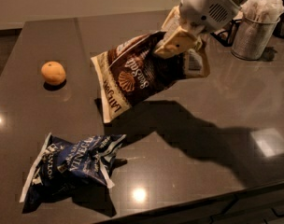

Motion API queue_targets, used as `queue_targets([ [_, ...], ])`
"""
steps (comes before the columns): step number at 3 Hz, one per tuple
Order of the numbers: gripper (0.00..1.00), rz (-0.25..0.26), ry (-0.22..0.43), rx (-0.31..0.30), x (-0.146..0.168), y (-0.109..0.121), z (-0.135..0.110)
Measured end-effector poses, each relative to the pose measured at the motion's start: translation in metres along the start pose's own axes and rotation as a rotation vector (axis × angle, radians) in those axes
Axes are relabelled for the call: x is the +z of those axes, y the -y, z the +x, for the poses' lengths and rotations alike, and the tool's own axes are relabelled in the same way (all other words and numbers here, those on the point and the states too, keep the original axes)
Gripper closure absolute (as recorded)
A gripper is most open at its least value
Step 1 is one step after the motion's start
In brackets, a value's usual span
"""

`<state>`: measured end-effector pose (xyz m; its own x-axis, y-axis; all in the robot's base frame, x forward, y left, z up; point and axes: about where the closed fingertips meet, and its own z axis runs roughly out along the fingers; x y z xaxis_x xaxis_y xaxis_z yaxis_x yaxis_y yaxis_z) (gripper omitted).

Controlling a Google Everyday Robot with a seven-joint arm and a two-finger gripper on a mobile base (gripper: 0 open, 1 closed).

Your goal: Move brown chip bag near blue chip bag

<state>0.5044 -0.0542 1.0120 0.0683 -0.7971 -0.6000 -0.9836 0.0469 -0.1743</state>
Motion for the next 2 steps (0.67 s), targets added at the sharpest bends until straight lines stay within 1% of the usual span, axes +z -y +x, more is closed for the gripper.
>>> queue_targets([
  [1, 0.59, -0.076, 0.026, 0.038, 0.004, -0.018, -0.004],
  [2, 0.36, -0.101, 0.065, 0.066, 0.004, -0.032, -0.005],
])
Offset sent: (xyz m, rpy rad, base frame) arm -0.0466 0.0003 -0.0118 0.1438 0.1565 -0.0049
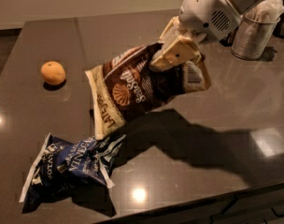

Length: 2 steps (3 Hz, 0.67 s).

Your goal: Move brown chip bag near blue chip bag

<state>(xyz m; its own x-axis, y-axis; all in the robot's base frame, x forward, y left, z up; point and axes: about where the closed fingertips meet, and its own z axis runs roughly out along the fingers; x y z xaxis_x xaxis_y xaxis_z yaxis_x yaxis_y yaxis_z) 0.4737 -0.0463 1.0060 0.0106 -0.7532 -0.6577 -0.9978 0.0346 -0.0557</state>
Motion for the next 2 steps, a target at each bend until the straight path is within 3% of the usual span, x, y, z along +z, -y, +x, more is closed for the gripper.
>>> queue_targets([
  [1, 0.13, 0.003, 0.001, -0.002, 0.0000, 0.0002, -0.0018],
  [2, 0.00, 0.007, 0.003, -0.005, 0.0003, 0.0001, -0.0038],
])
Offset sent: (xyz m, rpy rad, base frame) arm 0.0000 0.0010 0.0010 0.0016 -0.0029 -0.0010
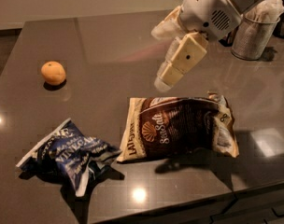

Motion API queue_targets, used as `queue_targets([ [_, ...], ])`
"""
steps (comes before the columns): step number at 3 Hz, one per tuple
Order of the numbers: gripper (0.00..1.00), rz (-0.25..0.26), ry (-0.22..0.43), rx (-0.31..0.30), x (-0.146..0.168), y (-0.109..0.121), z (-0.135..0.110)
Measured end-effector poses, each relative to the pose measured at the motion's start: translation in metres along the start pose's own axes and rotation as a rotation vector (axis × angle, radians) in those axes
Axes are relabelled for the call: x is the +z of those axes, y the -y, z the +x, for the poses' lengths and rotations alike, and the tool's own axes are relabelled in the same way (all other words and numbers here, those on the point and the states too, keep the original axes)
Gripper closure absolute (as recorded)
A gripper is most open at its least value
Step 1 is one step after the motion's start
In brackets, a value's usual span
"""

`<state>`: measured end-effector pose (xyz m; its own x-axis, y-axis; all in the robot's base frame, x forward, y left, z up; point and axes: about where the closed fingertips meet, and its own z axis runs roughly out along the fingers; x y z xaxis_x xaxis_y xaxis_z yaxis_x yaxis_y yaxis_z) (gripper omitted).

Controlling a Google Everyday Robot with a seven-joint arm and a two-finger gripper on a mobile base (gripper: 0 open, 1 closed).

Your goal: Move brown chip bag near blue chip bag

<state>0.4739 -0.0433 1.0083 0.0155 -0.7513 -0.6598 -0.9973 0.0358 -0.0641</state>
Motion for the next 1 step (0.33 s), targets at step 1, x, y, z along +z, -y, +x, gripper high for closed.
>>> queue_targets([
  [1, 0.00, 0.000, 0.000, 0.000, 0.0000, 0.0000, -0.0001],
])
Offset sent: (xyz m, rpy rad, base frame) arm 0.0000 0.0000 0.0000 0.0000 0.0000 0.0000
